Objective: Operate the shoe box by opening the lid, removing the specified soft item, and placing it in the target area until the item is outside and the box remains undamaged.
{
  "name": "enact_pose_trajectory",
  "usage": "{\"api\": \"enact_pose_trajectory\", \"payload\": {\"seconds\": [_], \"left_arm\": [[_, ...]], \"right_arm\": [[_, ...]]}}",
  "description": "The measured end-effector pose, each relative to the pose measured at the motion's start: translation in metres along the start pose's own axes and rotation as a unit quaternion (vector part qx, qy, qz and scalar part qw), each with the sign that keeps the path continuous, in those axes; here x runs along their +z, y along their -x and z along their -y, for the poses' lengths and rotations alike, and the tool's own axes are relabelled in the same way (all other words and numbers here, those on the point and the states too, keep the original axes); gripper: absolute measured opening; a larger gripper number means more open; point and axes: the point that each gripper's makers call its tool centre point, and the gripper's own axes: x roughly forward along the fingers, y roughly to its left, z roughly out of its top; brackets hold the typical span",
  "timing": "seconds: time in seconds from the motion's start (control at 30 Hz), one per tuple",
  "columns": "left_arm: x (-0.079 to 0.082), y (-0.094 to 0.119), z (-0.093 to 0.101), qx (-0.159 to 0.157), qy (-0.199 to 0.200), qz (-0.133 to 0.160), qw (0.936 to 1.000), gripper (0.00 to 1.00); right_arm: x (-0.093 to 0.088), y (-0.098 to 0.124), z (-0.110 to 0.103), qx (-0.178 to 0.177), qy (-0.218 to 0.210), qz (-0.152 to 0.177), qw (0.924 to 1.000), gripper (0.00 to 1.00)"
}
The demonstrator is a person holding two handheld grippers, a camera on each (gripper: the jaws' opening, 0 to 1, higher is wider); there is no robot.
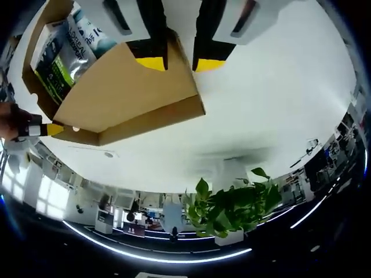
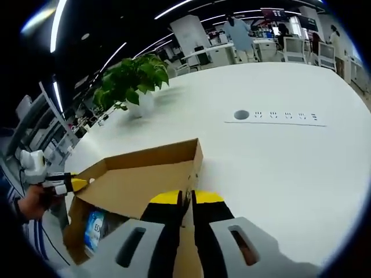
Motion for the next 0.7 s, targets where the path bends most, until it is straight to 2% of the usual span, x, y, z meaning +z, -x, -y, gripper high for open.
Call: {"api": "enact_pose_trajectory", "payload": {"seconds": [0.3,0.47,0.6,0.7], "left_arm": [[-0.01,0.022,0.004,0.009,0.01,0.007,0.9999,0.16],[-0.013,0.038,0.002,0.026,0.017,0.014,0.9994,0.17],[-0.014,0.053,0.006,0.037,0.018,0.026,0.9988,0.14],[-0.015,0.068,0.01,0.041,0.034,0.043,0.9976,0.14]], "right_arm": [[-0.005,0.017,0.014,0.004,-0.006,0.008,0.9999,0.1],[-0.011,0.031,0.011,0.007,-0.002,0.01,0.9999,0.09],[-0.011,0.047,0.014,0.009,-0.014,0.026,0.9995,0.08],[-0.013,0.058,0.016,0.01,-0.012,0.034,0.9993,0.08]]}}
